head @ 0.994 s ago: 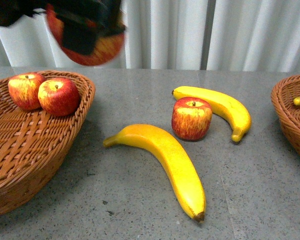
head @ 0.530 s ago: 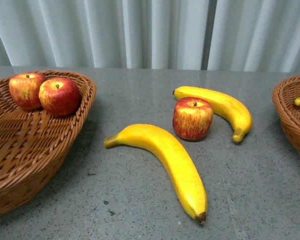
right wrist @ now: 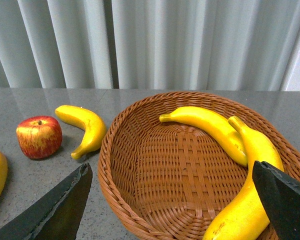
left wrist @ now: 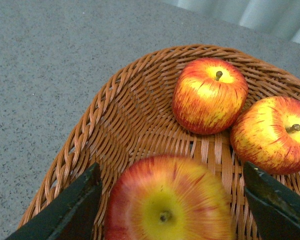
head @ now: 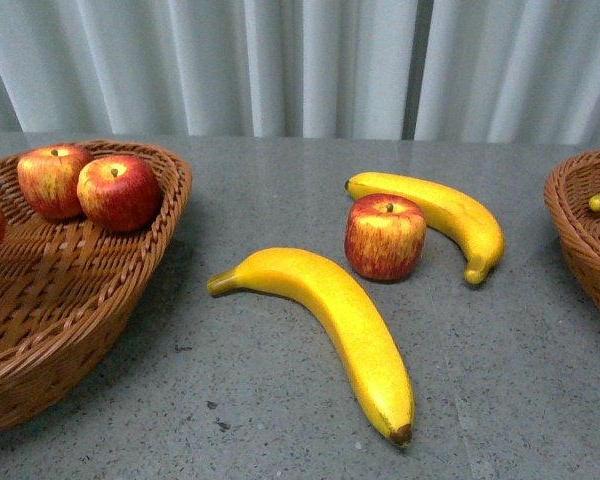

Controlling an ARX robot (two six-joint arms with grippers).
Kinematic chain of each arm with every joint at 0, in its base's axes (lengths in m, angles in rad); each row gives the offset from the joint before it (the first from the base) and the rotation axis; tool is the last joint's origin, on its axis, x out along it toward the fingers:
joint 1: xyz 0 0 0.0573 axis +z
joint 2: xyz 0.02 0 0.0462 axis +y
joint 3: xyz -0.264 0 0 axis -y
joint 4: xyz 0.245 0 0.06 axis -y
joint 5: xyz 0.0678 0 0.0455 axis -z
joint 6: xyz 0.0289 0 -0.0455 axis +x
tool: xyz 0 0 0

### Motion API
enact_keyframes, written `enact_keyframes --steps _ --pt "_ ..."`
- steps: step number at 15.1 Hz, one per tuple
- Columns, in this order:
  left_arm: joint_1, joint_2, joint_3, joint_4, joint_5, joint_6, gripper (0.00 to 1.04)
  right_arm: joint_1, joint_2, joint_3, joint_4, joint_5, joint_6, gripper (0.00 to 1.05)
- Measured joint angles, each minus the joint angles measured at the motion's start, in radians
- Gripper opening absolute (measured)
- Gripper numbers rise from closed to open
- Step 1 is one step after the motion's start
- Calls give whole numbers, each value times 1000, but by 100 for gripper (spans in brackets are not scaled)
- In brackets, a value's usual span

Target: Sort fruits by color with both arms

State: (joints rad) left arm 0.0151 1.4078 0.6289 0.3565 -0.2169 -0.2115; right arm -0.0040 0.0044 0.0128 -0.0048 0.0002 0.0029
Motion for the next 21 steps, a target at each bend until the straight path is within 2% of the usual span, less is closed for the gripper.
enact_keyframes --steps 1,2,6,7,9,12,14,18,21 --pt "-6 -15 0 3 -1 3 95 0 0 0 0 0 0 98" --pt "-23 -37 0 8 -12 16 99 0 0 0 0 0 0 98" --pt "-183 -111 48 66 -23 91 98 0 0 0 0 0 0 98" --pt "-232 -81 95 112 -4 119 98 0 0 0 0 0 0 98" --pt "-297 39 193 80 111 146 98 0 0 0 0 0 0 98" --pt "-382 228 340 -19 262 214 98 0 0 0 0 0 0 98" --pt "-425 299 463 -103 317 249 98 0 0 0 0 0 0 98" --pt "-492 434 603 -305 336 419 98 0 0 0 0 0 0 98" --pt "-523 510 678 -358 329 529 98 0 0 0 0 0 0 98"
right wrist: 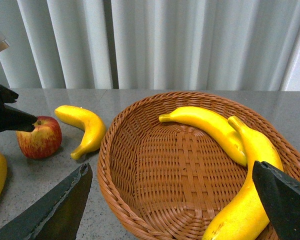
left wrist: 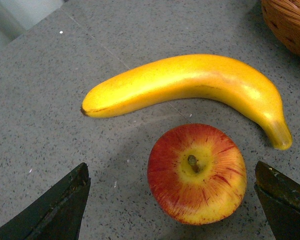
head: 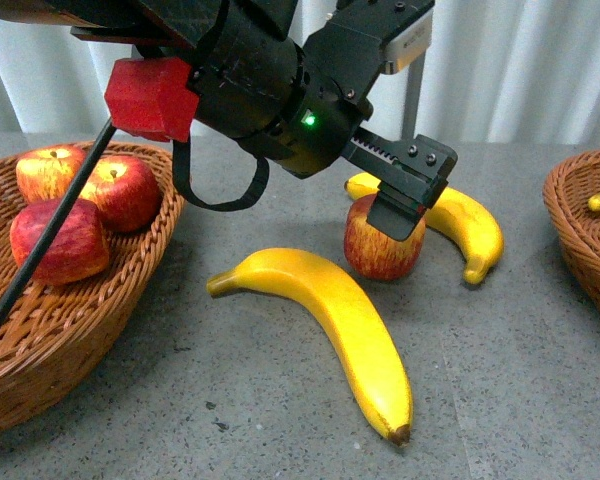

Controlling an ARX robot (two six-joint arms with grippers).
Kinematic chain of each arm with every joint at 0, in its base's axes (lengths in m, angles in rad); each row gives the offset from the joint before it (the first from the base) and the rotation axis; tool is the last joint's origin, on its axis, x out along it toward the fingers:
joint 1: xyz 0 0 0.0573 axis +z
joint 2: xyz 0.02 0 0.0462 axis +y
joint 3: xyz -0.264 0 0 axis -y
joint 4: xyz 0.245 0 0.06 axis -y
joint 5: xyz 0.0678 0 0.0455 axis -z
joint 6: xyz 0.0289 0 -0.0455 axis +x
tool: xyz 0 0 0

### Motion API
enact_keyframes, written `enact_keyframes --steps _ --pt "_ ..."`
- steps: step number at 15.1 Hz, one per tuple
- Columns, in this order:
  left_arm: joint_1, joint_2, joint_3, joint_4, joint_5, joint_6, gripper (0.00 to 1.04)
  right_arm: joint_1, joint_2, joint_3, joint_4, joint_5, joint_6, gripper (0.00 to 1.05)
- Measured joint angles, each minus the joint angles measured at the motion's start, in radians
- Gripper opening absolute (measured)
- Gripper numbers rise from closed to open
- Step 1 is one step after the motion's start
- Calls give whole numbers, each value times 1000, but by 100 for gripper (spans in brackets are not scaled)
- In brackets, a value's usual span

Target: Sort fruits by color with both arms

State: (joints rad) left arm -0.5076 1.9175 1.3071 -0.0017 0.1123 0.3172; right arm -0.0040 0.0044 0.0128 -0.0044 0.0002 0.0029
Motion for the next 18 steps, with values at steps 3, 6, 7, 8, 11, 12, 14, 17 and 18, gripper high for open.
enact_keyframes --steps 3,6,7,8,11,12,14,17,18 --pt "-11 42 43 -6 20 24 98 0 0 0 0 0 0 98" --pt "-18 82 63 -9 29 24 98 0 0 0 0 0 0 98" --pt "-19 100 72 -8 33 24 98 0 0 0 0 0 0 98" --pt "-19 110 75 -6 38 24 98 0 0 0 0 0 0 98" --pt "-19 137 79 3 50 23 98 0 0 0 0 0 0 98" --pt "-19 139 79 9 50 24 98 0 0 0 0 0 0 98" --pt "-19 139 76 35 60 26 78 0 0 0 0 0 0 98" --pt "-22 111 54 40 37 8 58 0 0 0 0 0 0 98" --pt "-22 98 50 48 25 -1 58 0 0 0 0 0 0 98"
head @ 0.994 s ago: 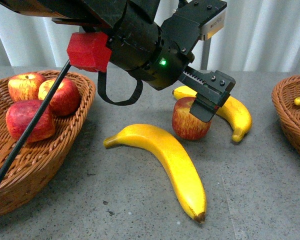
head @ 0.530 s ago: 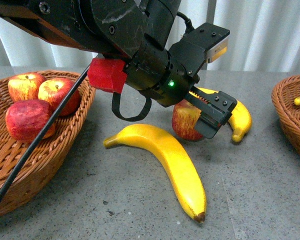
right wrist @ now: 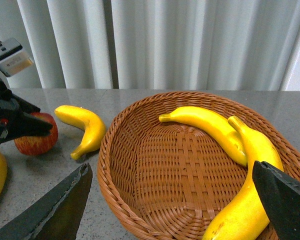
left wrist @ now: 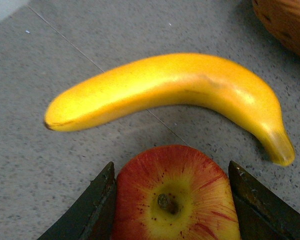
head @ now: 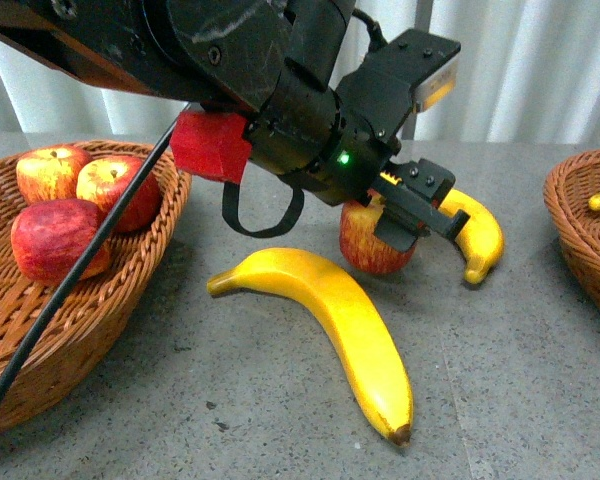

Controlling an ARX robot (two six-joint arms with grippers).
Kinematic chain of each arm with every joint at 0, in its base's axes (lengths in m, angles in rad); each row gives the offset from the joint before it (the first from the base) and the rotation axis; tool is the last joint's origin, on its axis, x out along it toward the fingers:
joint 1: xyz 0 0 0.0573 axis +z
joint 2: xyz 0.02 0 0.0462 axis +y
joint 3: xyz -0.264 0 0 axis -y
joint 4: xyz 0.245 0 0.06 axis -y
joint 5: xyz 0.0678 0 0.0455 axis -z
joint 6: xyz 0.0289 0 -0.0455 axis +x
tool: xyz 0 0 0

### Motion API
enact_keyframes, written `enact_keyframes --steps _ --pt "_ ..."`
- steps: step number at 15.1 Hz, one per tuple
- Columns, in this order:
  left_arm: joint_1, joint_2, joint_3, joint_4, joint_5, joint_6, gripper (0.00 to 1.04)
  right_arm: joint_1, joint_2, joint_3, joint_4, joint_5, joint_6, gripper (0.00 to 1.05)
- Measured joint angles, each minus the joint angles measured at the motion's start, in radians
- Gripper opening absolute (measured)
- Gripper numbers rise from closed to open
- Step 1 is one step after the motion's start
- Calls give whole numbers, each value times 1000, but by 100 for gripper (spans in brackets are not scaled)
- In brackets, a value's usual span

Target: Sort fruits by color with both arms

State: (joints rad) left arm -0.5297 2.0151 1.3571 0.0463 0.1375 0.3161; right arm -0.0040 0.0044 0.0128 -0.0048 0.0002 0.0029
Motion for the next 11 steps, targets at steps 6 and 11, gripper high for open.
enact_keyframes --steps 6,11 --pt "0 -56 -6 41 -45 -29 57 0 0 0 0 0 0 98" --pt "26 -238 -122 171 -317 -235 56 0 0 0 0 0 0 98"
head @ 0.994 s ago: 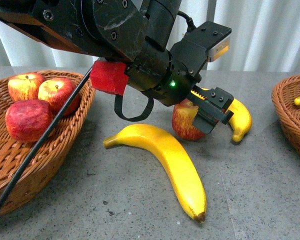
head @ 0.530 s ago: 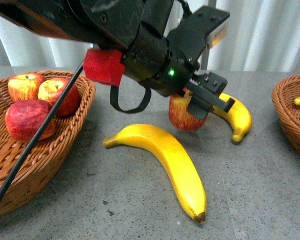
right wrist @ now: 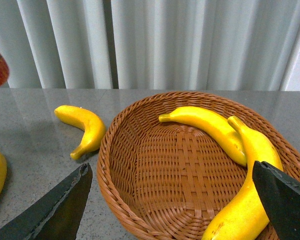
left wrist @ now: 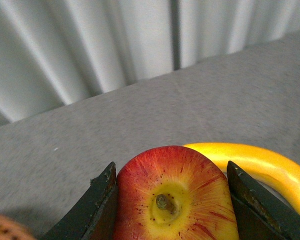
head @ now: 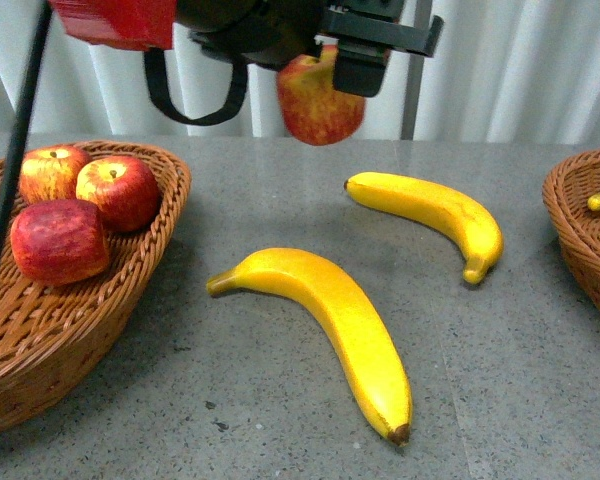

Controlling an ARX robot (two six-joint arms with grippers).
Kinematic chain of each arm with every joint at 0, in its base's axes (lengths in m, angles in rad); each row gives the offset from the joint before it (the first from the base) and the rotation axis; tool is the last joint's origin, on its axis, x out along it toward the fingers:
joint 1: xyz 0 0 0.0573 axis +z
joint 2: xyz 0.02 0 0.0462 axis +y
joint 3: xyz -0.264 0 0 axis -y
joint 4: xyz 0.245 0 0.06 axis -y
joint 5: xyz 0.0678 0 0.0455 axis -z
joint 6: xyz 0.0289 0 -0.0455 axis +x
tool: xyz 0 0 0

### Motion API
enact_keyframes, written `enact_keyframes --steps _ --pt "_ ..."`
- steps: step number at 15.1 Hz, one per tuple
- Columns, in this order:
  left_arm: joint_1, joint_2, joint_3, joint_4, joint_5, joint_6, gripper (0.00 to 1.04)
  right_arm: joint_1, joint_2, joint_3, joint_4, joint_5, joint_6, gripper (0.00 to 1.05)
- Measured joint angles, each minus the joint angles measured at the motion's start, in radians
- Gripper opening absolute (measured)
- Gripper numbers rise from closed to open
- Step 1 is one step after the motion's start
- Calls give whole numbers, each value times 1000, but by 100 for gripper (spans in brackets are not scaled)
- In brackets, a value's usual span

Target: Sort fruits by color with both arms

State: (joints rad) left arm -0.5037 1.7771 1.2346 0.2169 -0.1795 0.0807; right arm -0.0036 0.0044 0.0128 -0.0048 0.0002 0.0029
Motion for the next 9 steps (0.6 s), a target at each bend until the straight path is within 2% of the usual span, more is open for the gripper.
enact_keyframes --steps 3,6,9 --pt "37 -206 -203 104 -207 -154 56 0 0 0 0 0 0 98" --pt "78 -388 -400 200 -351 -178 54 0 0 0 0 0 0 98" --pt "166 -511 -571 185 -394 -192 53 0 0 0 0 0 0 98"
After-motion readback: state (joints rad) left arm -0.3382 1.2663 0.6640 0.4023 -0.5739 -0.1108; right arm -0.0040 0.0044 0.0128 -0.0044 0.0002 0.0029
